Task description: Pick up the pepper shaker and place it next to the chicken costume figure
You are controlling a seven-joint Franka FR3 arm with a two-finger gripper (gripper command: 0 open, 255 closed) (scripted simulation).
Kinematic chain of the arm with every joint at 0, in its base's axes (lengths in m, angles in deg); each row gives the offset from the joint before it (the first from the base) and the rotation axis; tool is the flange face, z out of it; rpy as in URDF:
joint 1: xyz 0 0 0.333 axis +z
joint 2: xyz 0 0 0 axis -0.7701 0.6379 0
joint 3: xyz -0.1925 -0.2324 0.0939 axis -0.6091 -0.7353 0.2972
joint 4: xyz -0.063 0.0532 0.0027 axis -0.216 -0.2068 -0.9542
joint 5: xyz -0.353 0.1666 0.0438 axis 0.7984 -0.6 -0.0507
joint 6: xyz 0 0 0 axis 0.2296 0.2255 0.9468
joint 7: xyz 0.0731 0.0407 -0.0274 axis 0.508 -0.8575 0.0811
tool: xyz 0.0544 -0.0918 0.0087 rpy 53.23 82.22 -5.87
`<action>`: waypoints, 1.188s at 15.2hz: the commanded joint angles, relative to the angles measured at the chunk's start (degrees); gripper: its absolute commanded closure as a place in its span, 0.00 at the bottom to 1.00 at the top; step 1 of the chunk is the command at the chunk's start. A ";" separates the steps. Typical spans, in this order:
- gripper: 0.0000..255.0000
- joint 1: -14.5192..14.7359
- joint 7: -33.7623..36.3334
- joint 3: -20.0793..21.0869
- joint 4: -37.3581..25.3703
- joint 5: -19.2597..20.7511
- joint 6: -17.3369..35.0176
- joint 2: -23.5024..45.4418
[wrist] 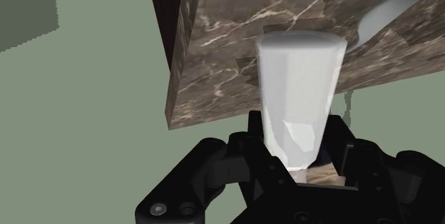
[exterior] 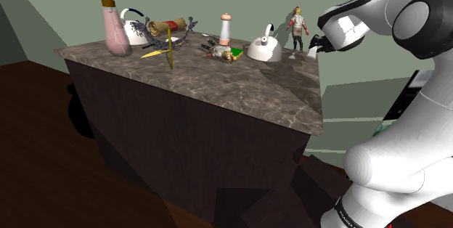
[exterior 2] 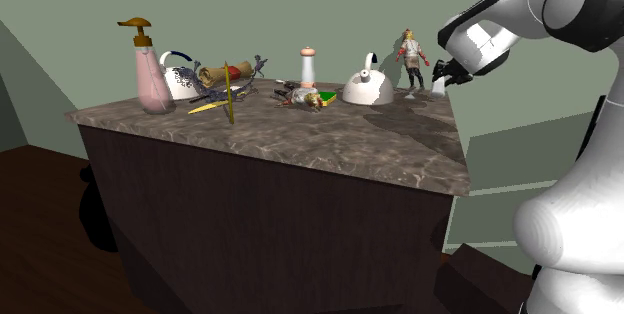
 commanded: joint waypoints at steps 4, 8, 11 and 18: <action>0.00 0.00 -0.01 0.00 0.00 -0.01 0.01 -0.01; 0.00 -0.45 1.71 -0.34 3.00 2.16 -1.31 -4.26; 0.00 -1.13 3.34 -0.45 5.43 4.19 -2.70 -8.02; 0.00 -1.14 3.34 -0.44 5.43 4.19 -2.70 -8.02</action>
